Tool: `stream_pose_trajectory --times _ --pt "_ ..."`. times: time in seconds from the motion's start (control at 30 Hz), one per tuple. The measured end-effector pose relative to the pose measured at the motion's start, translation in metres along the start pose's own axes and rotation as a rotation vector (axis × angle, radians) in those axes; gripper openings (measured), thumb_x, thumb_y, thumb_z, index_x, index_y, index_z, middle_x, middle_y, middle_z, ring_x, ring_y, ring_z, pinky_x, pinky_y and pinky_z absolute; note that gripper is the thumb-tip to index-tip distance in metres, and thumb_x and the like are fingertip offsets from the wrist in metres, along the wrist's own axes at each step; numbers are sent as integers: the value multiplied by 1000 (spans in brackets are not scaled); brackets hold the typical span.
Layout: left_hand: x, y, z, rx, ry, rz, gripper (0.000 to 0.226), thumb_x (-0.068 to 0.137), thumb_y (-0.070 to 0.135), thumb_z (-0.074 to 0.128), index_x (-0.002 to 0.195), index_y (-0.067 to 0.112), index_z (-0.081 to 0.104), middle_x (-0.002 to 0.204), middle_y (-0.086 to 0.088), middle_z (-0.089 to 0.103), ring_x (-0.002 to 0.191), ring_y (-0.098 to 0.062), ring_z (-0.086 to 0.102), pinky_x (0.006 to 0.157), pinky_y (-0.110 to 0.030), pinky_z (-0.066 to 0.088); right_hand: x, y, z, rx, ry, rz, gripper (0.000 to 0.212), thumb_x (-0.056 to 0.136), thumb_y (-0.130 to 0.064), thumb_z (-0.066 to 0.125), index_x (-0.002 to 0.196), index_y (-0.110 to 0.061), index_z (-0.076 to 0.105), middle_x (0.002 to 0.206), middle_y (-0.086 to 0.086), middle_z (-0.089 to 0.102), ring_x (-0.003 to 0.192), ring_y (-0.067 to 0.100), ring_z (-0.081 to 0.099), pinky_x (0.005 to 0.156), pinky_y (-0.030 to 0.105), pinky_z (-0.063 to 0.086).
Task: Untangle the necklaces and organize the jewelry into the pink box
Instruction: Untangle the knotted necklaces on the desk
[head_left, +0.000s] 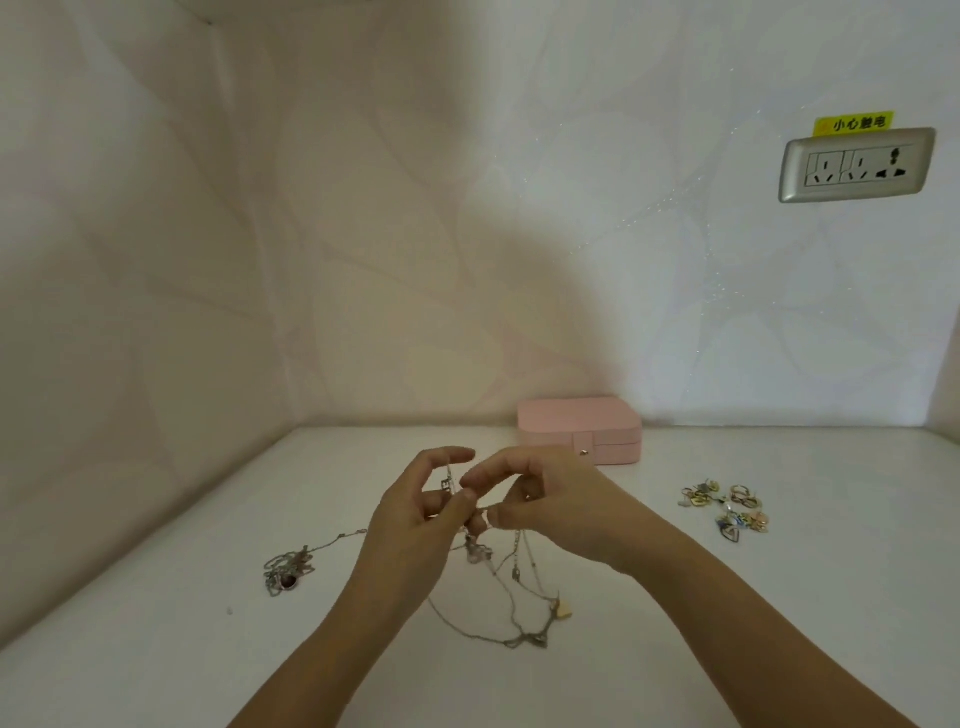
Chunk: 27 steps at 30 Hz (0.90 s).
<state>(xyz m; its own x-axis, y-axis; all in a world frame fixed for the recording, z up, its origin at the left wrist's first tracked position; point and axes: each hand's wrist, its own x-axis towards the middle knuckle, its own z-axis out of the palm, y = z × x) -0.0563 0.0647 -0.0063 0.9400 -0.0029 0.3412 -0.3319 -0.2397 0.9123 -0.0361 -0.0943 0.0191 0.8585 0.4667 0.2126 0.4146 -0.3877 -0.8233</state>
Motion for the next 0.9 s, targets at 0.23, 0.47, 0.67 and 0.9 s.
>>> stream_pose_trajectory --times 0.23,0.47,0.67,0.9 --pt "0 6 0 -199 -41 -44 35 96 17 50 121 42 54 63 -6 58 41 -8 27 41 -17 26 3 7 6 78 113 60 10 87 -21 67 79 -20 74 68 -7 69 62 3 54 64 16 40" --pt "4 2 -7 -350 -18 -127 40 92 8 55 123 34 55 77 -8 61 42 -7 24 39 -15 24 11 10 16 443 134 124 39 100 -33 41 75 -14 64 85 -1 70 83 12 62 86 33 48" --pt "6 3 -11 -605 -35 -195 38 93 9 50 126 26 54 80 0 67 41 -4 20 35 -12 20 12 10 0 1111 175 158 35 95 -14 48 60 -12 53 70 6 60 74 20 62 86 36 47" --pt "5 -2 -9 -405 -2 -192 34 97 14 49 125 31 52 91 -5 75 41 -5 21 39 -13 25 3 1 -2 1076 -100 56 20 85 -16 53 80 -6 70 45 -3 34 36 6 27 40 17 34"
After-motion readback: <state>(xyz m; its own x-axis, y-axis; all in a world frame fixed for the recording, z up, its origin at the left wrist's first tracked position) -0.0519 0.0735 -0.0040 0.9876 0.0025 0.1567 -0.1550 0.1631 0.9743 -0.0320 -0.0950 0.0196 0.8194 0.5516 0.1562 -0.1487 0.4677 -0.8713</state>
